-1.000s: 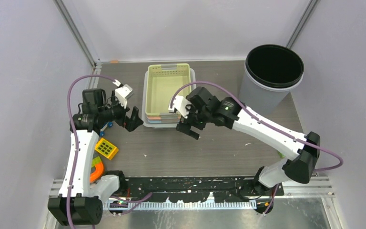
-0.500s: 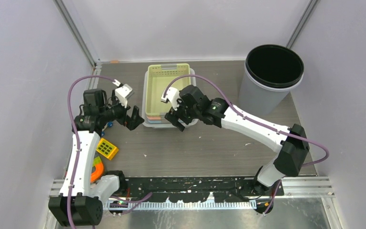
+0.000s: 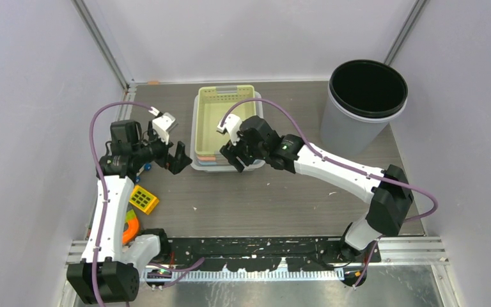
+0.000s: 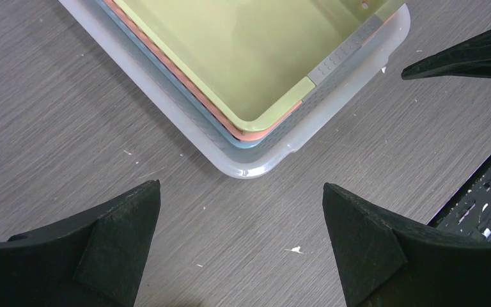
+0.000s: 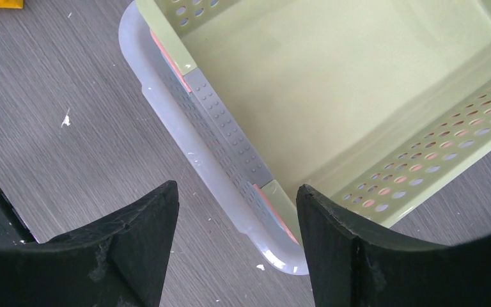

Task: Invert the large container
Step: Move the multiple containers to the center of the board, then pick up the container from the container.

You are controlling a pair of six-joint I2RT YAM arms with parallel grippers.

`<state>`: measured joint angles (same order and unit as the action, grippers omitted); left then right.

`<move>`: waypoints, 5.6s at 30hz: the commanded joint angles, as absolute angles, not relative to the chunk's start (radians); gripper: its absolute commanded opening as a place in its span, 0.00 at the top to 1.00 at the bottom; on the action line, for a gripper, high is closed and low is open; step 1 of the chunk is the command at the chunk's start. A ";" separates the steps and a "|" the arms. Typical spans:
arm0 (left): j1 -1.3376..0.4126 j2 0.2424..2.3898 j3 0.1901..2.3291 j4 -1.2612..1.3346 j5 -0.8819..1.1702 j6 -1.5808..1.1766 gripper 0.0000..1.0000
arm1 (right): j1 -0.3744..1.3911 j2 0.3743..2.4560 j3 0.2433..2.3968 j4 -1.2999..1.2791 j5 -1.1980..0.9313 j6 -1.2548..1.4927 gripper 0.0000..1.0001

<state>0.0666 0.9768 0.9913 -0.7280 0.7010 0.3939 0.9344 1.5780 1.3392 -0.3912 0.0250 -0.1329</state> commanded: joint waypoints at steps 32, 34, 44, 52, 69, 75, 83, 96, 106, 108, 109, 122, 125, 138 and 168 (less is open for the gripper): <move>0.066 1.597 1.314 -0.559 0.636 0.148 0.20 | 0.787 1.570 1.419 -0.735 -0.339 -0.209 0.46; 0.040 1.646 1.326 -0.558 0.651 0.141 0.23 | 0.787 1.537 1.393 -0.753 -0.333 -0.218 0.45; -0.241 1.675 1.301 -0.570 0.547 0.220 0.30 | 0.787 1.314 1.270 -0.824 -0.285 -0.270 0.41; -0.444 1.719 1.334 -0.601 0.519 0.217 0.32 | 0.786 1.243 1.257 -0.863 -0.241 -0.298 0.31; -0.372 1.384 1.387 -0.885 0.541 0.484 0.00 | 0.787 1.240 1.188 -0.865 -0.211 -0.457 0.28; -0.370 1.191 1.181 -0.823 0.515 0.550 0.00 | 0.788 1.279 1.174 -0.846 -0.242 -0.469 0.34; -0.364 1.084 1.114 -0.893 0.621 0.595 0.00 | 0.793 1.272 1.187 -0.894 -0.270 -0.500 0.41; -0.284 1.096 1.102 -0.870 0.699 0.568 0.00 | 0.801 1.268 1.243 -0.942 -0.258 -0.552 0.52; -0.255 1.091 1.084 -0.846 0.726 0.559 0.00 | 0.814 1.319 1.229 -0.880 -0.171 -0.581 0.32; -0.252 1.094 1.083 -0.846 0.728 0.557 0.00 | 0.816 1.342 1.234 -0.894 -0.161 -0.598 0.34; -0.250 1.096 1.083 -0.845 0.732 0.556 0.00 | 0.816 1.354 1.238 -0.907 -0.156 -0.604 0.37; -0.239 1.110 1.081 -0.836 0.746 0.548 0.00 | 0.816 1.338 1.344 -1.024 -0.201 -0.632 0.81; -0.238 1.109 1.080 -0.833 0.745 0.545 0.00 | 0.818 1.325 1.368 -1.031 -0.210 -0.627 0.95; -0.238 1.093 1.179 -0.807 0.705 0.546 0.00 | 0.822 1.207 1.524 -0.989 -0.235 -0.537 0.99; -0.237 1.048 1.445 -0.822 0.523 0.395 0.00 | 0.631 1.609 2.089 -0.452 -0.740 0.570 0.99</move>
